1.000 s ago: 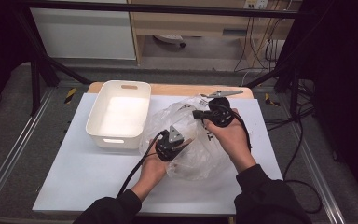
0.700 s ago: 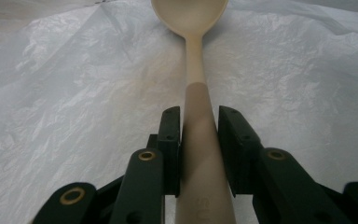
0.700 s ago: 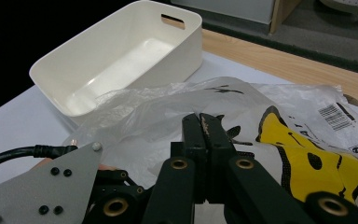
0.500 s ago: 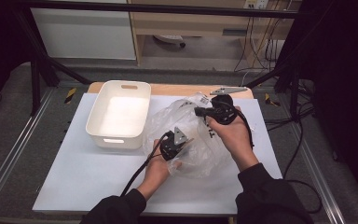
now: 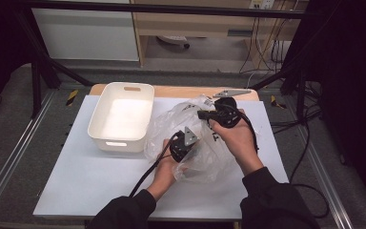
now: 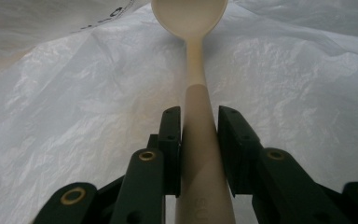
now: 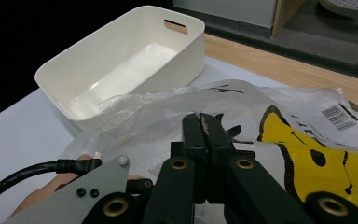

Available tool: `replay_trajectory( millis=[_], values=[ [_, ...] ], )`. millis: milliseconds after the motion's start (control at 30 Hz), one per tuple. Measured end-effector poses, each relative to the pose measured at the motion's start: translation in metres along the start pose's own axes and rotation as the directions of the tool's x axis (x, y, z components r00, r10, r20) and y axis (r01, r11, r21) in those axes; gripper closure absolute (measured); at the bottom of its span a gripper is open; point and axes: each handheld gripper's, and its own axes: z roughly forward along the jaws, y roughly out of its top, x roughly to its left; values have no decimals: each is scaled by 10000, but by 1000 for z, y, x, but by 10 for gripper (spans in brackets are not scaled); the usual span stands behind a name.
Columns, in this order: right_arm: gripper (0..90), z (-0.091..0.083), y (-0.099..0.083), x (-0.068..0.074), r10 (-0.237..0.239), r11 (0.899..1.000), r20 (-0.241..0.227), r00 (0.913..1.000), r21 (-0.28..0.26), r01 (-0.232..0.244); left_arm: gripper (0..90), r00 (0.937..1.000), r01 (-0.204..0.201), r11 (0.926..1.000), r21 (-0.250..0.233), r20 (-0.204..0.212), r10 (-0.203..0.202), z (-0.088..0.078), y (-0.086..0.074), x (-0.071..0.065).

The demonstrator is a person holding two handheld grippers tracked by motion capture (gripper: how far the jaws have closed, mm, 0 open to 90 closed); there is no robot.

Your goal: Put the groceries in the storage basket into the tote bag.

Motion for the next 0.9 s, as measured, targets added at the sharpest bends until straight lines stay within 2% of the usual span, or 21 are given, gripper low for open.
replay_trajectory(
  millis=[133, 200, 333, 533, 667, 700, 733, 900],
  values=[
    [900, 0, -1, 0, 29, 10000, -7, 10000, -3, -29, 712, 9999, 56, 9999, -94, -91, -57, 8, 2, 4],
    [900, 0, -1, 0, 3, 10000, -32, 10000, -29, -3, 712, 9997, 230, 9996, -139, -28, -230, 12, 1, 5],
    [900, -1, -1, 0, 8, 10000, -35, 10000, -24, -8, 712, 10000, 28, 10000, 50, -3, -28, 20, -4, 2],
    [900, 0, -2, -1, 57, 10000, -43, 10000, -12, -57, 712, 9999, -138, 9998, -126, -83, 137, 28, -9, -1],
    [900, 0, -4, -2, 70, 10000, -52, 10000, 21, -70, 712, 9997, -258, 9996, 133, -32, 259, 32, -12, -1],
    [900, 0, -4, -2, 93, 10000, -56, 9999, 37, -93, 712, 9999, -99, 9999, 113, -32, 99, 33, -13, -1],
    [900, 0, -5, -2, 83, 10000, -53, 10000, 44, -83, 712, 9999, -160, 9996, 238, -37, 161, 34, -14, 0],
    [900, -1, -5, -1, 75, 9999, -54, 10000, 74, -75, 712, 10000, -43, 9996, 278, 32, 42, 34, -13, 5]
  ],
)
